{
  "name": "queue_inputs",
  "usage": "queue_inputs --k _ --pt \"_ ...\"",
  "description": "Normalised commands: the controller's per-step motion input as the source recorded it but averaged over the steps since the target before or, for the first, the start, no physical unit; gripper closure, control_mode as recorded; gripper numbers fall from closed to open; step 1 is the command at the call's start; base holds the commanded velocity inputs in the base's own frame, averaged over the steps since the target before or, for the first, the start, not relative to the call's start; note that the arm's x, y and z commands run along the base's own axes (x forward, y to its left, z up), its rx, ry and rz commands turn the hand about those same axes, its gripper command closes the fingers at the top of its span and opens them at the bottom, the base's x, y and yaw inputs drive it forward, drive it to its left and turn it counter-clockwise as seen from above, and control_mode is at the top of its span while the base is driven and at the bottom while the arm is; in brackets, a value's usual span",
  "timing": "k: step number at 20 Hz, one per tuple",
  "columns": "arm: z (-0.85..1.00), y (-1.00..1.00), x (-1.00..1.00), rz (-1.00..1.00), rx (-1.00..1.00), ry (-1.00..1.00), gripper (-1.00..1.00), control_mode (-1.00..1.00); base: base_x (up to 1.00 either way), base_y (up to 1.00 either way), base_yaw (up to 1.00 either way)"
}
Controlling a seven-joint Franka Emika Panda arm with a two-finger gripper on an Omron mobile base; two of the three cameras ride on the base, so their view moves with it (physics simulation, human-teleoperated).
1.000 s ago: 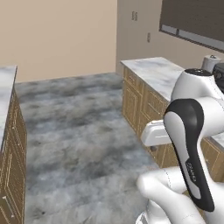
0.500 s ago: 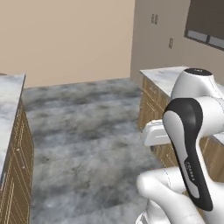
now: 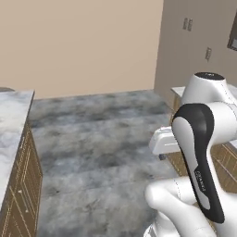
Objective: Place the large bottle from the dining counter next to the other large bottle outside the sink, and place the small bottle from the dining counter next to the other small bottle inside the sink.
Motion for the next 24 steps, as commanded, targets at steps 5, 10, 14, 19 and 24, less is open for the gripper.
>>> queue_inputs --k 5,10,14,19,24 --pt "0.00 0.00 0.00 0.00 0.00 0.00 -1.00 1.00 1.00 -0.07 0.14" --pt "0.00 0.00 0.00 0.00 0.00 0.00 -1.00 1.00 1.00 -0.04 0.14" --pt "0.00 0.00 0.00 0.00 0.00 0.00 -1.00 1.00 1.00 0.00 0.17" --pt "0.00 0.00 0.00 0.00 0.00 0.00 -1.00 1.00 1.00 0.00 0.17" --pt "0.00 0.00 0.00 0.00 0.00 0.00 -1.00 1.00 1.00 0.00 0.18"
